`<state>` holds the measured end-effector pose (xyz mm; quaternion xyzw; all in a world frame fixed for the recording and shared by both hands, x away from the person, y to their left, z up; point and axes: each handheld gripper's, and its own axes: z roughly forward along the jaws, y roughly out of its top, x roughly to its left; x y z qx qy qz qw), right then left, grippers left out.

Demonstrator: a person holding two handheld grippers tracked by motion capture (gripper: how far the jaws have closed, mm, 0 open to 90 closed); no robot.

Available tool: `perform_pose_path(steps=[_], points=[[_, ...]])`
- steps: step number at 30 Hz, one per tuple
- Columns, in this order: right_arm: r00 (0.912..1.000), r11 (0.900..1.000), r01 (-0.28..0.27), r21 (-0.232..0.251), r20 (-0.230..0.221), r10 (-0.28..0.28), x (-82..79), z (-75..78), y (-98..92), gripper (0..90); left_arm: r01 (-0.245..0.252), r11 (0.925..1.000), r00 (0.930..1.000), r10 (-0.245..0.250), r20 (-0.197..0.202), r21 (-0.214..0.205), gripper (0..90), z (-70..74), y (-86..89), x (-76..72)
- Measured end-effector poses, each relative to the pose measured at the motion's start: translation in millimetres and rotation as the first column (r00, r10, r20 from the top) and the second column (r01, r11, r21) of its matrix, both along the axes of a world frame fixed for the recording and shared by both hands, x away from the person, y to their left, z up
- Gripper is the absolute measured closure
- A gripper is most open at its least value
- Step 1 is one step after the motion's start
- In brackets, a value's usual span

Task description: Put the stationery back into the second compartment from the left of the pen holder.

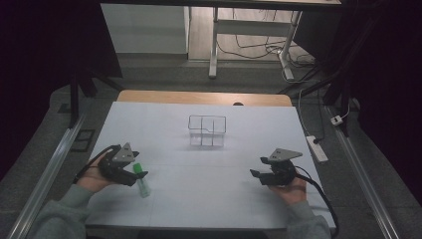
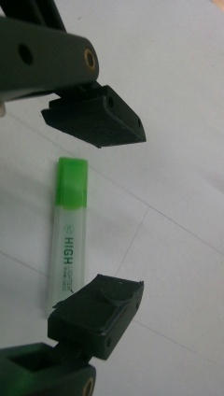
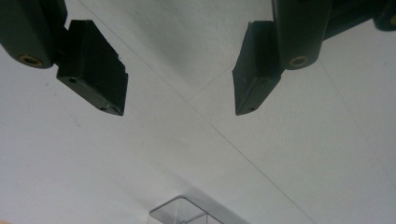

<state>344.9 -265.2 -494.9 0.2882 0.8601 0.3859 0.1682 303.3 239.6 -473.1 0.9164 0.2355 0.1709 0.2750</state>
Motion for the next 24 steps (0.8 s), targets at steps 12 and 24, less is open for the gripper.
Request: perform_pose_path(steps=[12,24], points=[[1.0000,0.9999,0.004,-0.013,-0.002,-0.004,-2.8,-0.5,-2.0,34.5,0.278,0.9474,0.9601,-0.268,-0.079,0.159,25.9,5.2,-2.0,21.2],[0.9998,0.9997,0.020,-0.014,-0.009,-0.020,-6.9,-0.5,-7.9,34.5,0.446,0.8630,0.8941,-0.417,-0.164,0.237,24.4,6.1,-5.9,34.4]])
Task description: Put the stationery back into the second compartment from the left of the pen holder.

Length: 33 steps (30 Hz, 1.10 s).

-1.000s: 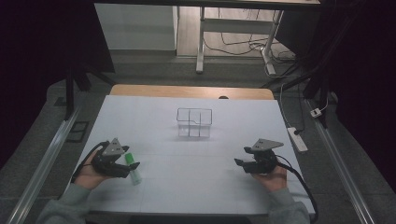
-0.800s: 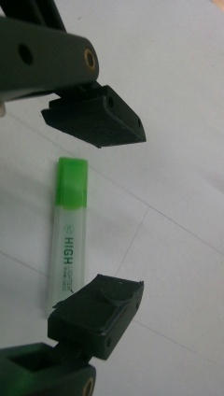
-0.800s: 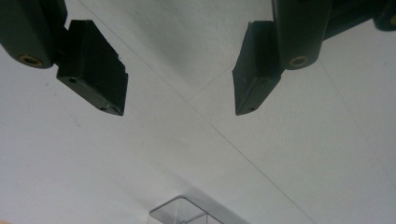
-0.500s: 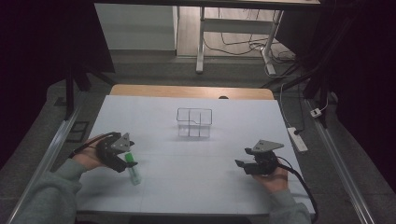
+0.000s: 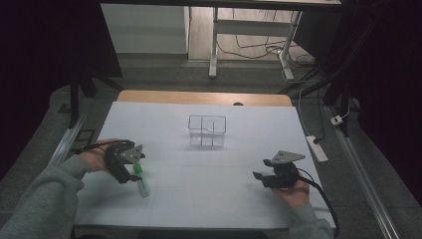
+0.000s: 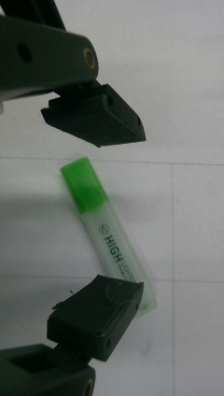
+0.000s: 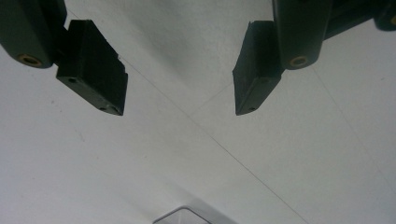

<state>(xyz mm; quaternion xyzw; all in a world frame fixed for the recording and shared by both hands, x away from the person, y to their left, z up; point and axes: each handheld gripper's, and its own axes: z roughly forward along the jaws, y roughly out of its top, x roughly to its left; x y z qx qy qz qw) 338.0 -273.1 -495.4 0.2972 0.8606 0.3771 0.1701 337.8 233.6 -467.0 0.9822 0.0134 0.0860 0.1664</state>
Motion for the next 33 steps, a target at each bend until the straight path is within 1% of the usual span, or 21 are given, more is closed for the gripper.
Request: perform_pose_path(steps=[3,5,6,9,13,16,18,19,21,23,24,25,28,33], points=[[1.0000,1.0000,0.005,0.007,0.001,-0.005,-1.2,-0.3,-1.5,34.6,0.039,0.9989,0.9992,-0.039,0.007,0.028,24.6,-3.8,0.8,4.1],[0.9999,0.9999,0.009,0.004,0.007,-0.009,-2.5,0.2,-1.8,34.6,0.071,0.9955,0.9974,-0.072,0.011,0.063,24.5,-6.5,0.1,6.3],[0.9999,1.0000,0.008,0.003,0.009,-0.008,-3.2,0.4,-2.2,34.6,0.086,0.9936,0.9961,-0.087,0.012,0.072,24.5,-7.4,0.0,7.5],[0.9999,0.9999,0.011,-0.004,0.007,-0.011,-5.1,0.2,-2.9,34.6,0.124,0.9900,0.9923,-0.124,-0.004,0.068,25.4,-10.4,0.4,10.6],[0.9998,0.9998,0.020,0.001,0.000,-0.020,-6.5,-1.0,-4.9,34.5,0.162,0.9810,0.9868,-0.162,-0.009,0.107,26.9,-15.7,-0.2,15.7],[0.9997,0.9997,0.026,-0.002,-0.002,-0.026,-7.4,-0.8,-7.0,34.5,0.186,0.9758,0.9825,-0.186,-0.011,0.115,28.3,-19.3,-1.0,18.7],[0.9995,0.9995,0.031,-0.004,-0.008,-0.031,-7.7,-1.3,-7.7,34.5,0.202,0.9708,0.9794,-0.201,-0.022,0.130,29.8,-21.9,-1.8,20.8],[0.9995,0.9995,0.031,-0.007,-0.006,-0.031,-7.7,-1.8,-8.1,34.5,0.213,0.9668,0.9772,-0.211,-0.027,0.142,32.1,-23.6,-2.2,21.9],[0.9994,0.9994,0.035,-0.007,-0.005,-0.035,-8.0,-2.3,-8.2,34.6,0.230,0.9608,0.9731,-0.228,-0.032,0.154,32.1,-26.4,-2.6,23.2],[0.9993,0.9993,0.037,-0.008,-0.005,-0.037,-8.4,-2.3,-8.1,34.6,0.250,0.9532,0.9682,-0.248,-0.030,0.170,32.1,-28.8,-2.5,23.8],[0.9993,0.9992,0.038,-0.011,-0.005,-0.038,-8.6,-2.3,-8.3,34.6,0.260,0.9474,0.9653,-0.260,-0.027,0.186,32.1,-29.9,-2.5,24.3],[0.9993,0.9992,0.038,-0.010,-0.006,-0.038,-8.5,-2.5,-8.4,34.6,0.266,0.9431,0.9634,-0.267,-0.022,0.199,31.9,-30.9,-2.4,24.6],[0.9990,0.9991,0.042,-0.011,-0.014,-0.042,-8.4,-3.4,-8.6,34.6,0.281,0.9376,0.9586,-0.285,-0.010,0.205,31.4,-33.1,-3.1,25.3],[0.9988,0.9989,0.044,-0.015,-0.022,-0.044,-7.4,-4.8,-8.3,34.6,0.298,0.9306,0.9536,-0.300,-0.024,0.212,30.3,-34.8,-4.4,27.1]])
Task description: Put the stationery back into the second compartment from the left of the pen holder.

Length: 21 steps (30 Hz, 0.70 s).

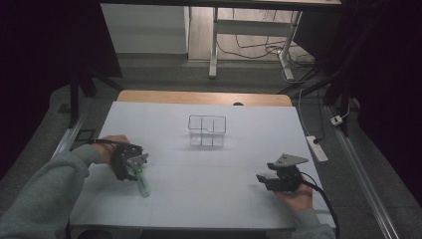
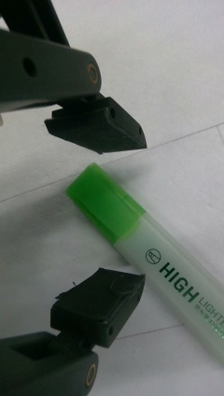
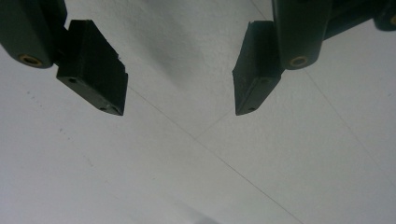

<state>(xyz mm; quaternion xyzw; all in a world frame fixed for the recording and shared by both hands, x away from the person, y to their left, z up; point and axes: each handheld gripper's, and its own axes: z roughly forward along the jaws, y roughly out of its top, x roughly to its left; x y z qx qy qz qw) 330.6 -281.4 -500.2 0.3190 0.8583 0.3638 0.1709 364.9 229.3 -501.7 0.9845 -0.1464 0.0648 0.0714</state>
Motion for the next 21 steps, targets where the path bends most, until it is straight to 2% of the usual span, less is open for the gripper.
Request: perform_pose_path(steps=[13,18,21], points=[[0.9999,1.0000,0.000,-0.006,-0.012,0.000,1.3,-1.7,0.6,34.6,0.052,0.9976,0.9969,-0.049,-0.061,0.045,38.1,-5.8,-5.1,4.4],[0.9999,1.0000,0.000,-0.008,-0.013,0.000,1.9,-1.6,0.6,34.6,0.078,0.9963,0.9897,-0.073,-0.123,0.036,45.5,-6.9,-3.3,10.1],[0.9999,1.0000,0.002,-0.008,-0.014,-0.002,2.0,-1.9,0.7,34.6,0.087,0.9959,0.9865,-0.083,-0.141,0.023,50.3,-7.1,-1.1,11.9]])
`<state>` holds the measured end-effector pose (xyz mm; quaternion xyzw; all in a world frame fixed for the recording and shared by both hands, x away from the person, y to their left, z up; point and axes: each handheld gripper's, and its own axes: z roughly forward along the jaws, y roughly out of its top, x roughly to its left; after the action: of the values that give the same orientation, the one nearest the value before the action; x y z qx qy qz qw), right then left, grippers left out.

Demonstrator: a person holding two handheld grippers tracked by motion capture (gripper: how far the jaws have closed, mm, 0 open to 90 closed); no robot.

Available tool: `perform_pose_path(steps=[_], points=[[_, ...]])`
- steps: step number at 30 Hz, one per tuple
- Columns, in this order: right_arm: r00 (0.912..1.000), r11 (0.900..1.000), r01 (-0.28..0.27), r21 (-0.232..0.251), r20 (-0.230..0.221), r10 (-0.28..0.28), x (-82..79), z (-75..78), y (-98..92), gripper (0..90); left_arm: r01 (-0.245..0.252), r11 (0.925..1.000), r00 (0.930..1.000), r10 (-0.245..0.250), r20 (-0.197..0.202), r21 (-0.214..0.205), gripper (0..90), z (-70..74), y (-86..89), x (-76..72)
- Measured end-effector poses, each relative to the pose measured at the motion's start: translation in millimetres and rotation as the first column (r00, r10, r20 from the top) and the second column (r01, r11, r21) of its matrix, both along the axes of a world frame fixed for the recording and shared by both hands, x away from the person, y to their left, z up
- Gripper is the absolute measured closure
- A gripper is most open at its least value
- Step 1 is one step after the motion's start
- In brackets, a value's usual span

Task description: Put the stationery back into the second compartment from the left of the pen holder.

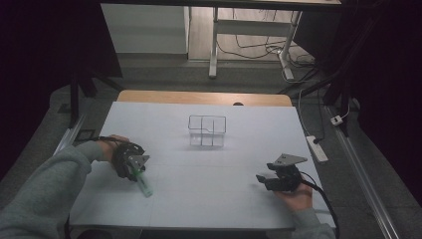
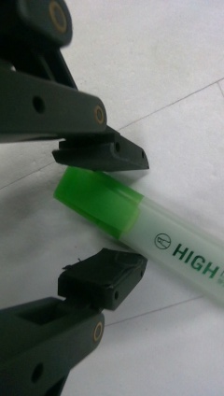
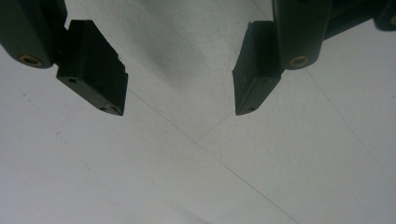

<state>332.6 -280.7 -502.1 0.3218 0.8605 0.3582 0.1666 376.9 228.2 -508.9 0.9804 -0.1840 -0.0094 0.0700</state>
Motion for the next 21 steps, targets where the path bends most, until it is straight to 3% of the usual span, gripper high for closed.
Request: perform_pose_path(steps=[3,6,13,17,21], points=[[1.0000,1.0000,-0.001,-0.002,-0.003,0.001,0.1,-0.1,0.1,34.6,0.008,1.0000,1.0000,-0.008,-0.005,-0.004,54.4,0.5,0.4,0.7],[1.0000,1.0000,0.000,-0.001,-0.003,0.000,0.3,-0.3,0.2,34.6,0.003,1.0000,1.0000,-0.003,-0.007,-0.008,66.4,1.1,0.8,1.2],[1.0000,1.0000,-0.002,-0.001,-0.004,0.002,0.3,0.4,-0.4,34.6,-0.043,0.9988,0.9988,0.044,0.021,-0.022,66.7,2.0,2.3,-4.3],[1.0000,1.0000,-0.002,0.008,-0.002,0.002,0.2,1.0,-0.8,34.6,-0.106,0.9916,0.9942,0.107,0.009,-0.074,66.7,3.4,3.9,-8.9],[1.0000,0.9998,-0.003,0.020,0.001,0.003,0.2,1.7,-1.3,34.6,-0.173,0.9768,0.9843,0.176,0.011,-0.126,66.7,9.1,3.0,-13.0]])
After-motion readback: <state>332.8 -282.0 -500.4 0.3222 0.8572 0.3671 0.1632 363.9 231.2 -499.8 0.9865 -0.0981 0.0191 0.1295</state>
